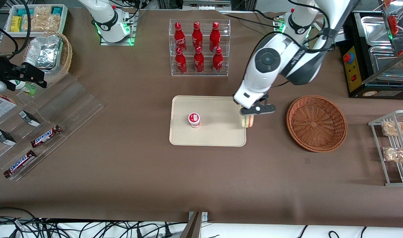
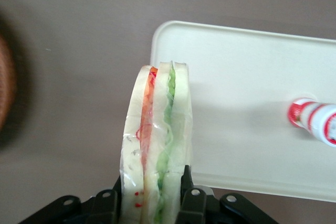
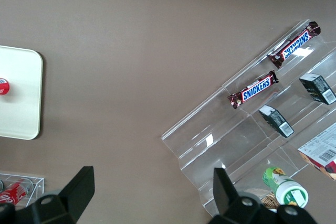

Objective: Place sandwich from basket to tray
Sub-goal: 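Lift the sandwich and carry it over the cream tray beside the cup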

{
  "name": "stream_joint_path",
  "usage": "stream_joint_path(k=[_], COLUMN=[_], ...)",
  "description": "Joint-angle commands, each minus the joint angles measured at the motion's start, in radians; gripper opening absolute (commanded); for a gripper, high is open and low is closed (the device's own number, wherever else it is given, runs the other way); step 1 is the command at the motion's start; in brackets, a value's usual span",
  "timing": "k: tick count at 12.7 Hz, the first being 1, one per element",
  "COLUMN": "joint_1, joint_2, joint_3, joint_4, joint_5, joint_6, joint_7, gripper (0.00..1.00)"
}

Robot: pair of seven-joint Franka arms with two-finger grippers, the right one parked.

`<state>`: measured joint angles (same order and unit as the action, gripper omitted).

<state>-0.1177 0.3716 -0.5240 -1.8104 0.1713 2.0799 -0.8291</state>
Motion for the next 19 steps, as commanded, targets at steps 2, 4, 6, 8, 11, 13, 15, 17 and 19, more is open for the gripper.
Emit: stream_joint_path(k=[2,4,6,8,11,13,15,17,19], joint_1=[-0.043,-0.051,-0.049,-0.051,-0.054,-0.054,-0.056,-0.057,-0.072], joint_2=[0.042,0.072,0.076,0.096,0.096,0.105,0.13,0.139,0.142], joint_3=[-0.001,-0.001,0.001,0.001,0.001,0.001,-0.001,-0.002,-0.001], joint_4=[0.002,-0.015,-0.038,-0.052,-0.122,-0.15,-0.155,-0.159,-0.156], joint_5=[0.065,0.137,0.149,0.203,0.305,0.379,0.473,0.502,0.505], joint_6=[0.051,0.107,0.169,0.216,0.311,0.36,0.361,0.362,0.362], joint_7=[-0.079,-0.146,-0.156,-0.188,-0.238,-0.298,-0.367,-0.392,-0.403], gripper=[0.4,0.4,0.4,0.4,0.4,0.4,0.4,0.4,0.4])
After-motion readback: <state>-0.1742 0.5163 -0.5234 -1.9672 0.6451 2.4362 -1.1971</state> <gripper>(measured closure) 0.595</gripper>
